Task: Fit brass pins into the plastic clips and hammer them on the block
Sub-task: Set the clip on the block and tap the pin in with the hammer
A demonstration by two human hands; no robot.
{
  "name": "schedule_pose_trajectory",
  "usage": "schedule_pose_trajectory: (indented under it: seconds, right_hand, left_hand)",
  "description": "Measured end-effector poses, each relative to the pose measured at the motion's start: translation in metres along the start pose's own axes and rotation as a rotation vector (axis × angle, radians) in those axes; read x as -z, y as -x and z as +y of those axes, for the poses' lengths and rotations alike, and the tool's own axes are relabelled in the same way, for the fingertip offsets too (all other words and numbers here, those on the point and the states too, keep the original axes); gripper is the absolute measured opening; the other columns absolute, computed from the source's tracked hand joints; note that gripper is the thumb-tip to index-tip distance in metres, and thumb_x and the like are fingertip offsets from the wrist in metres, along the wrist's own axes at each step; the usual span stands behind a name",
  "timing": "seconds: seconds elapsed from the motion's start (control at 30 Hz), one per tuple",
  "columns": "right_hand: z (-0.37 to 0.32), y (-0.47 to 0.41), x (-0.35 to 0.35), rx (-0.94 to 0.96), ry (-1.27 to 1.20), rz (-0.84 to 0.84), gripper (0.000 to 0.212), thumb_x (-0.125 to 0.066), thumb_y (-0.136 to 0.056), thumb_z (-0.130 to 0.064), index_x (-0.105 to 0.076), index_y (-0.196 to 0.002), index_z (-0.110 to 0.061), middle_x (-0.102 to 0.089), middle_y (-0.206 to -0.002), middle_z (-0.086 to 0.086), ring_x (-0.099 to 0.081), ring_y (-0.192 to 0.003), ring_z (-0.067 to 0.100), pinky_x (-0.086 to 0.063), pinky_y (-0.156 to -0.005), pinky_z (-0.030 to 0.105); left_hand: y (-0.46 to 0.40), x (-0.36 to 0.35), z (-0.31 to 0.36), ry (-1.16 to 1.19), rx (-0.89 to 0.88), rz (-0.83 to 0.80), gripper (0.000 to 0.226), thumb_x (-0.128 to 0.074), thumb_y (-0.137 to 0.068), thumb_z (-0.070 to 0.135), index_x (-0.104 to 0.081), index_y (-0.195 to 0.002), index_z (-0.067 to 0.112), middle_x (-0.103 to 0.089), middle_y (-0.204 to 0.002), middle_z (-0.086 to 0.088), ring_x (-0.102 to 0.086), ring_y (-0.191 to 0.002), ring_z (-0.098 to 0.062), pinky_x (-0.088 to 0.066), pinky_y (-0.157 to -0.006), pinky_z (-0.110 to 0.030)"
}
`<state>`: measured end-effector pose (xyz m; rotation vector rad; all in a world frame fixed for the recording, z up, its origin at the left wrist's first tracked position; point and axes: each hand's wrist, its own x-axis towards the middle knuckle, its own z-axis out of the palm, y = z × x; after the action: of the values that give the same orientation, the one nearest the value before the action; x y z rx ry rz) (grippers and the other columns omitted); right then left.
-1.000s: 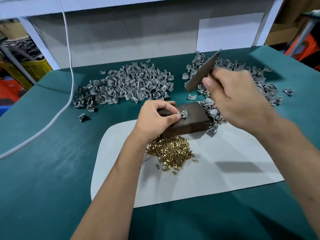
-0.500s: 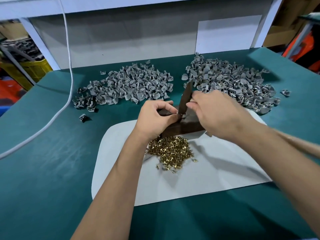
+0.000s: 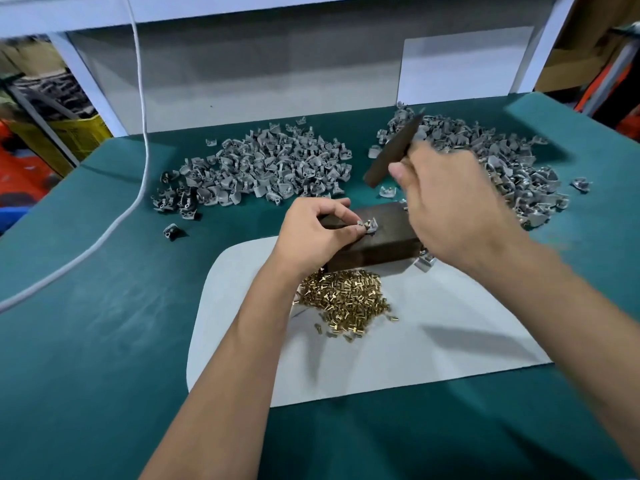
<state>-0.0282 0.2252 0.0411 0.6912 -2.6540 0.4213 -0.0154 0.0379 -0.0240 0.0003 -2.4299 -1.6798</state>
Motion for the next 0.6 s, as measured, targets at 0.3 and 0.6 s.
schedule_pose_trajectory:
  seconds: [0.3,0.6]
  right_hand:
    - [-0.003,-0.003,0.006,-0.023,-0.049,0.002,0.025,-0.038,-0.108,-0.040,-0.053,-0.102,-0.021,-0.052,-0.070,0.002,-0.054,-0.059,0.027,-0.045,-0.056,0.037]
    - [0.001,-0.006,0.008,-0.009,-0.033,0.043,0.028,-0.036,-0.108,-0.039,-0.056,-0.106,-0.018,-0.051,-0.072,0.004,-0.051,-0.061,0.030,-0.043,-0.058,0.037]
  left_hand:
    - [0.000,-0.001,0.001,-0.009,0.001,0.008,0.012,-0.085,-0.078,0.003,-0.080,-0.080,0.014,-0.074,-0.115,-0.009,-0.065,-0.118,-0.003,-0.051,-0.107,-0.038]
    - [0.001,-0.001,0.003,-0.002,0.026,0.007,0.009,-0.085,-0.078,0.004,-0.080,-0.081,0.011,-0.073,-0.120,-0.009,-0.065,-0.119,-0.003,-0.050,-0.108,-0.038]
